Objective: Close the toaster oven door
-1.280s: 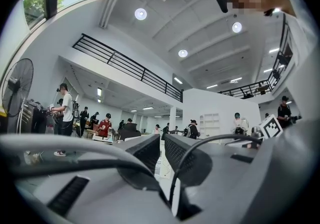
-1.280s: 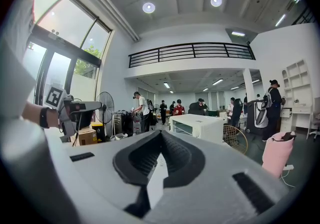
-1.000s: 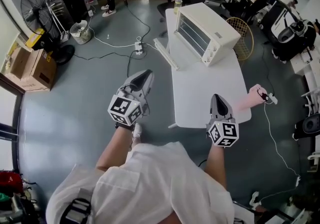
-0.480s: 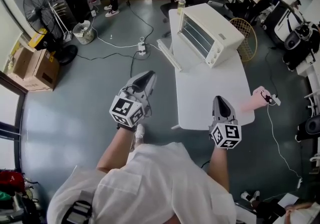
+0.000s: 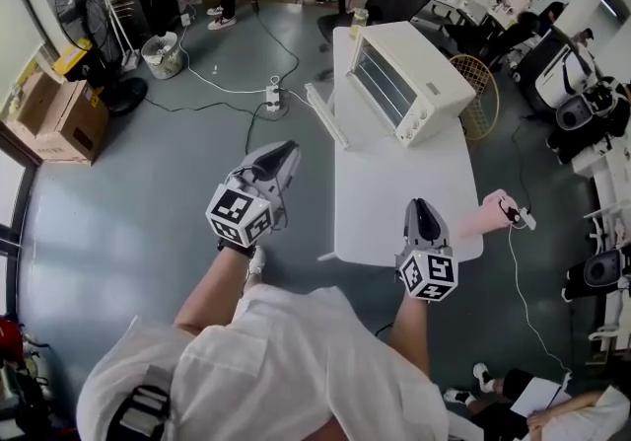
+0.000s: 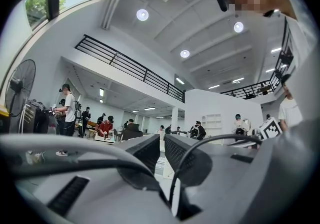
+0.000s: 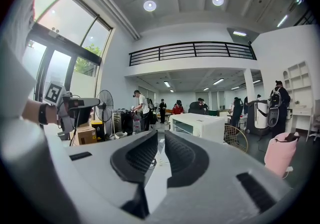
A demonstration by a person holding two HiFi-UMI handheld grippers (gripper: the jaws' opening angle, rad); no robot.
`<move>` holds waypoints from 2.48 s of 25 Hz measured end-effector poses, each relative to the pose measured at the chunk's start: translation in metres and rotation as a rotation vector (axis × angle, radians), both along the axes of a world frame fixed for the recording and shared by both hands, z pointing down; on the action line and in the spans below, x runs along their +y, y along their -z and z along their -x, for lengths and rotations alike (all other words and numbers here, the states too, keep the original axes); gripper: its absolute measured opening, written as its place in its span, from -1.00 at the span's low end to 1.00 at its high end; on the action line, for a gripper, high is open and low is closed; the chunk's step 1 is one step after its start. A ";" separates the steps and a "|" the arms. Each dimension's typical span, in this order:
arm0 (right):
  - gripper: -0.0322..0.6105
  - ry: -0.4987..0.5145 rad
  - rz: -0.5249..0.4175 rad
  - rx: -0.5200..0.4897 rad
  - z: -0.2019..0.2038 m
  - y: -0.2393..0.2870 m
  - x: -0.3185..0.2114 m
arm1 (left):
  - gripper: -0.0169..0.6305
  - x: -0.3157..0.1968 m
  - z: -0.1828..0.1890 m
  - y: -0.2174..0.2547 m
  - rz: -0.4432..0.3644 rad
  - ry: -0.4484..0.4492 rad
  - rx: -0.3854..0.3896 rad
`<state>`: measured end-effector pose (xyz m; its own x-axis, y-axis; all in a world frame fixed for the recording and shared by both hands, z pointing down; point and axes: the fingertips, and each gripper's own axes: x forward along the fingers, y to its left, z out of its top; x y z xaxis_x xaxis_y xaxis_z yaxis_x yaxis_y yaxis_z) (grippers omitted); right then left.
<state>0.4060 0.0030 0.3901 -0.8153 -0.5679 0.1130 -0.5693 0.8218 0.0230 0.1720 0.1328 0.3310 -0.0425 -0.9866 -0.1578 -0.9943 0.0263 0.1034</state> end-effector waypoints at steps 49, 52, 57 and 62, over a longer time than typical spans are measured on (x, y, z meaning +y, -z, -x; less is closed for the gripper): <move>-0.55 -0.265 0.056 0.099 0.222 -0.034 -0.121 | -0.86 -0.165 0.262 -0.030 0.025 -0.282 0.011; -0.55 -0.271 0.044 0.114 0.223 -0.036 -0.146 | -0.86 -0.193 0.262 -0.028 0.024 -0.291 0.005; -0.52 -0.279 0.037 0.108 0.227 -0.035 -0.189 | -0.86 -0.247 0.268 -0.022 0.019 -0.301 -0.009; -0.51 -0.291 0.044 0.115 0.230 -0.044 -0.225 | -0.86 -0.294 0.270 -0.031 0.017 -0.321 -0.006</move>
